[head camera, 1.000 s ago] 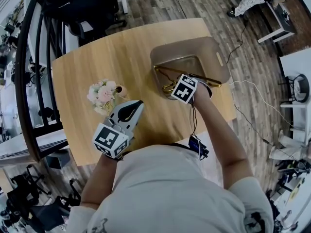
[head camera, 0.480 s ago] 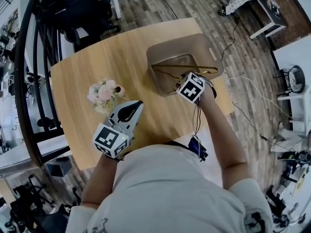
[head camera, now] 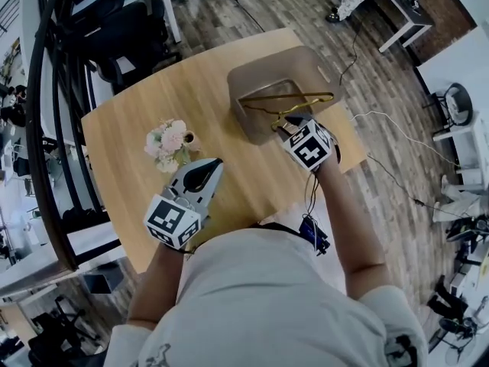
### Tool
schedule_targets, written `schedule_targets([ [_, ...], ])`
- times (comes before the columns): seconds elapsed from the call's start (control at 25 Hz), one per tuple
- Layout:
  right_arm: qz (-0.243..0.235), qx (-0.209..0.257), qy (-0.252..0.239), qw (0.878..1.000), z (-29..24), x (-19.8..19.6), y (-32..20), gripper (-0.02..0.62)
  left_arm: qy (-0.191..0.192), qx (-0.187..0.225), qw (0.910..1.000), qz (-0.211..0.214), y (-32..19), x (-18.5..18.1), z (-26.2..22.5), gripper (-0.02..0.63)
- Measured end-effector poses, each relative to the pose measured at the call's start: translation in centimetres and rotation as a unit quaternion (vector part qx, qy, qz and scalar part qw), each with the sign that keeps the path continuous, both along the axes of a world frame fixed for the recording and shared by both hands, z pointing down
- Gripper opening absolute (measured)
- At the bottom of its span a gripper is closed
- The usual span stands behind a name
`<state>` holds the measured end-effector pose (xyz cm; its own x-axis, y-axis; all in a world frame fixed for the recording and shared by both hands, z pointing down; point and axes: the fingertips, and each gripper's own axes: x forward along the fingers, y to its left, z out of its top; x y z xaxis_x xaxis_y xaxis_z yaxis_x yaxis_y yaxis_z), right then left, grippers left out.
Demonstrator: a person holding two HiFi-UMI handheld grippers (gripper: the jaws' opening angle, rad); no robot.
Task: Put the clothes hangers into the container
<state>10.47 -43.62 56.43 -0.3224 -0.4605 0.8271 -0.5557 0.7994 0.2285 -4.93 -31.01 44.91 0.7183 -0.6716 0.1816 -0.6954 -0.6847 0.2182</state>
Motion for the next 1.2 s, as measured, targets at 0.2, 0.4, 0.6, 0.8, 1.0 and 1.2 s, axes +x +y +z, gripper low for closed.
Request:
schedule_targets([
  [0.2,0.026,0.032,-0.042,0.998,-2.2,-0.9,3.6,0.100,-0.004,0.011,0.9997,0.019,2.5,-1.0,-0.7,0.006],
  [0.4,0.045,0.064,-0.093,0.993,-4.1,-2.4,9.0,0.046,-0.006,0.018,0.9990,0.040,5.7,-1.6,-1.3,0.006],
  [0.6,0.063,0.093,-0.144,0.983,-5.4,-4.1,14.5,0.005,-0.010,0.022,0.9979,0.059,9.2,-2.5,-1.5,0.006],
  [0.8,0.090,0.107,-0.197,0.970,-6.2,-5.2,19.8,0.005,-0.011,0.023,0.9967,0.077,12.6,-3.4,-1.4,0.006],
  [1.0,0.102,0.097,-0.223,0.965,-6.2,-6.1,24.3,0.005,-0.007,0.021,0.9959,0.088,15.1,-3.8,-1.3,0.006],
  [1.2,0.099,0.096,-0.223,0.965,-6.6,-5.9,27.0,0.005,-0.006,0.022,0.9954,0.093,16.7,-3.3,-1.5,0.006],
])
